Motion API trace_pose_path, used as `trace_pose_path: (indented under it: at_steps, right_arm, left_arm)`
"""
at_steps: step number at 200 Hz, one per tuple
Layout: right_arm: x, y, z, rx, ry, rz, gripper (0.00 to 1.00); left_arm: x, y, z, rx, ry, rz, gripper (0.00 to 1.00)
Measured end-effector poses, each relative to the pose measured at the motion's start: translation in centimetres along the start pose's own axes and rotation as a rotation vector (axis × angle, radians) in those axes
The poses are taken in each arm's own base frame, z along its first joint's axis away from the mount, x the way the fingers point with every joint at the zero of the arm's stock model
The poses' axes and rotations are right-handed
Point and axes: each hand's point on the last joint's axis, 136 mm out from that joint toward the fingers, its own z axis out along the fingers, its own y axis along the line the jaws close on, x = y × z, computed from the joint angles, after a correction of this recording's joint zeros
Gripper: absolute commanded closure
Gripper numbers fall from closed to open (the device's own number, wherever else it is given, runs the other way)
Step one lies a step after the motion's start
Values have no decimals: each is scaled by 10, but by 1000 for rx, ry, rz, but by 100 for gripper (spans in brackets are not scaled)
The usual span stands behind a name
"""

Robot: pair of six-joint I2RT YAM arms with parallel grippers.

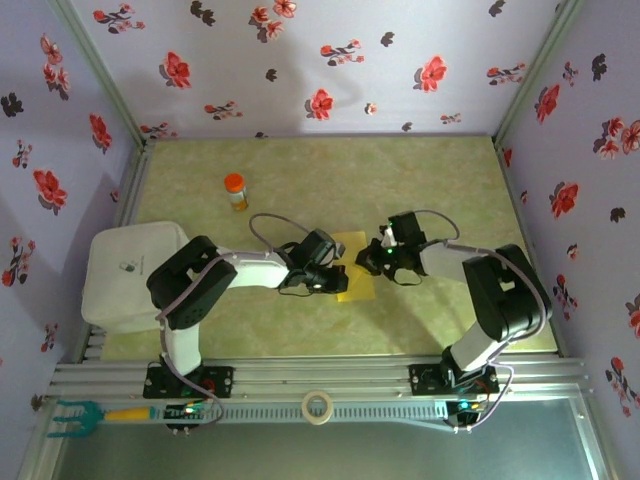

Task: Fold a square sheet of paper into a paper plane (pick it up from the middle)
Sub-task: Fold the triangle a second time at the center of the table.

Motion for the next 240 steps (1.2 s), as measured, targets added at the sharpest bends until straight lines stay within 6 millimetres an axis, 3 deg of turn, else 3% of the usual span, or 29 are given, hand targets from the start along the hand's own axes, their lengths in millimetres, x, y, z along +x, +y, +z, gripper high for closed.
trace_pose_path:
  at_steps: [23,80,117,150,189,240]
  right_arm:
    - [-2,-17,6,38,11,36,100]
    - [-35,-31,-11,-3,-52,111,100]
    - [-43,-29,-19,-24,-86,112,99]
    - [-39,-12,-31,-68,-121,60,99]
    - [-14,-2,-12,-78,-43,11,100]
    - [-1,-21,2,-7,16,24,100]
  left_arm:
    - [0,0,0,0,0,0,100]
    - [0,0,0,0,-1,0,100]
    - [0,0,0,1,-1,0,100]
    - [0,0,0,1,-1,1,100]
    - [0,0,0,1,-1,1,100]
    - [0,-1,-1,-2,1,0,100]
